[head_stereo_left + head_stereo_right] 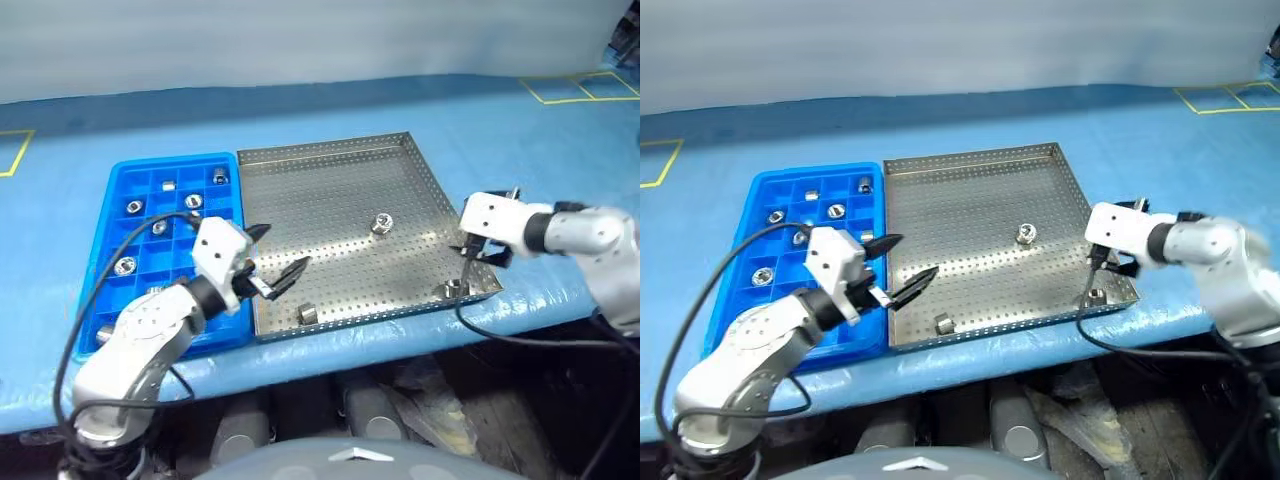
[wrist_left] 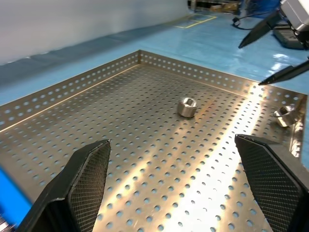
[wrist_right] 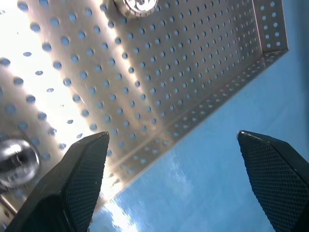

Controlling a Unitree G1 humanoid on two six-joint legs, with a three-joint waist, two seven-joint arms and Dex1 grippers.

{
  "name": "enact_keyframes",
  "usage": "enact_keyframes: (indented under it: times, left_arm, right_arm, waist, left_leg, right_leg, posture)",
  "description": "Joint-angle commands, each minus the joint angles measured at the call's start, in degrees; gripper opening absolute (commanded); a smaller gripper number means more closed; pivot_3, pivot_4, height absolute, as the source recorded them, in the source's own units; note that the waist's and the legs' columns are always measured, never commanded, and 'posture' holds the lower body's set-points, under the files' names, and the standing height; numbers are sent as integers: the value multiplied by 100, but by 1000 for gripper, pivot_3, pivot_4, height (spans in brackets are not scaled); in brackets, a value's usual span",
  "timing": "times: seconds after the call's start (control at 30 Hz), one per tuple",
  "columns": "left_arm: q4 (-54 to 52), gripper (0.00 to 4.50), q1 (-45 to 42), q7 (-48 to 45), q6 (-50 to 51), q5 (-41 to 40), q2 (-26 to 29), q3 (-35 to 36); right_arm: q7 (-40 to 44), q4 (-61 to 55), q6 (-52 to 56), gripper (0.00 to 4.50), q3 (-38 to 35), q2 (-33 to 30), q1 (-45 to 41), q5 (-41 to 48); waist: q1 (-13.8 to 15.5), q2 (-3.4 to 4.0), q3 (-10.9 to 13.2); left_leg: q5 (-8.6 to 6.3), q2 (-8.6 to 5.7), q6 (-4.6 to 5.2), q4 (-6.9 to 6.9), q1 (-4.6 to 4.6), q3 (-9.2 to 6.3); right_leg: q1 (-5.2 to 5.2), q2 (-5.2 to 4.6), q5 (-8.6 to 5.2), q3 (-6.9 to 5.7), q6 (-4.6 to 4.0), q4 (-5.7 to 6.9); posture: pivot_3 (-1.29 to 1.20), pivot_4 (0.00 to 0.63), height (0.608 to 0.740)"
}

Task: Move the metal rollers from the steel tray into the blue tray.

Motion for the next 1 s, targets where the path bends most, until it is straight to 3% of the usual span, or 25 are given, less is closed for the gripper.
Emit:
enact_keyframes:
  times: [0.03,0.2,0.43,0.77,1.0]
  left_arm:
    - [134,4466,-117,50,-329,125,-100,-395]
    - [267,4466,-99,153,-469,223,-68,-412]
    - [178,4466,108,248,-500,244,-37,-407]
    - [200,4466,52,323,-552,255,-126,-555]
    - [266,4466,-18,294,-571,258,-81,-530]
  right_arm:
    - [649,756,-1061,4500,724,-39,-676,-858]
    - [1234,1491,-2229,4500,1366,379,-1257,-1341]
    - [1572,1182,-2816,4500,1376,653,-1216,-1406]
    - [1874,616,-2628,4500,1150,518,-559,-1323]
    - [2059,-127,-2190,4500,995,935,-148,-847]
  waist:
    - [-102,-6,3]
    - [-269,-5,8]
    - [-238,2,12]
    - [-39,6,12]
    - [60,5,12]
  left_leg:
    - [0,1,0,-1,4,-2]
    - [-5,3,8,-8,35,3]
    - [-9,-1,14,-7,37,7]
    - [-11,0,17,-7,41,9]
    - [-12,2,16,-8,42,4]
  right_leg:
    - [5,3,0,2,1,-1]
    - [36,4,-10,18,22,-11]
    - [36,-2,4,30,18,-11]
    - [38,-6,2,28,16,-13]
    - [41,-5,-1,19,12,-13]
  posture:
    - [-247,150,740]
    - [-221,150,740]
    - [-184,150,740]
    - [-192,150,740]
    - [-202,150,740]
